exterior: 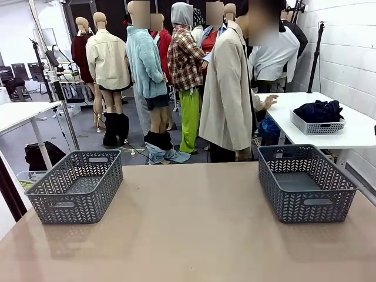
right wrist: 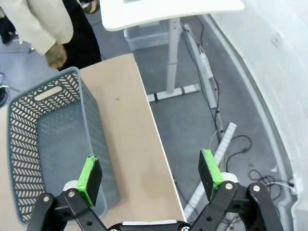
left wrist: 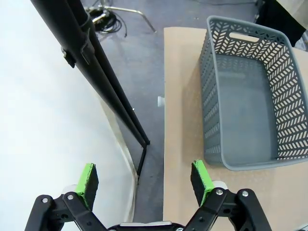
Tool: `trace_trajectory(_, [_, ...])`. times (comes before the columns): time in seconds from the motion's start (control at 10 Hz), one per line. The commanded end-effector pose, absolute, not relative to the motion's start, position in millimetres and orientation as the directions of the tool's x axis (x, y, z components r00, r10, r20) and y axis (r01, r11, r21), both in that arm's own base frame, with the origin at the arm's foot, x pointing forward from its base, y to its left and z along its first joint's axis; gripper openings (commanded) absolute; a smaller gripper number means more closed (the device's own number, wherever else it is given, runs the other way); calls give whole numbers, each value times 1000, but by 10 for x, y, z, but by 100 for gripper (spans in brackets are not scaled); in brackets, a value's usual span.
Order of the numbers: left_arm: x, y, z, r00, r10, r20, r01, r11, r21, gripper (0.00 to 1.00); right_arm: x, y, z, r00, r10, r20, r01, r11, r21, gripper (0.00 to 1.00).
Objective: Sort the tops and bottoms.
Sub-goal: Lift clothes from the center of the table with your left hand.
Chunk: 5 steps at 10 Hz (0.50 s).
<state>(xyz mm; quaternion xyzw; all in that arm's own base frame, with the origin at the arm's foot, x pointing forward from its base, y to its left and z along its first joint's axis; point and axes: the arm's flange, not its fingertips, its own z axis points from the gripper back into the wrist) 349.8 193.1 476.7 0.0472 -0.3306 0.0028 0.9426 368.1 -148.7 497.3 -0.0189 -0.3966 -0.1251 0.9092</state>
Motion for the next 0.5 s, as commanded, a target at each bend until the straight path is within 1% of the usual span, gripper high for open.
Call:
trace_trajectory(0.0, [3474, 1942, 4789, 782, -25, 623, -44, 994, 95, 100, 3640, -1468, 5023, 660, -210, 721, 248, 967, 54, 100])
trace_trajectory(0.4, [3474, 1942, 4789, 782, -25, 623, -44, 994, 95, 100, 3640, -1468, 5023, 660, -210, 721, 248, 967, 54, 100])
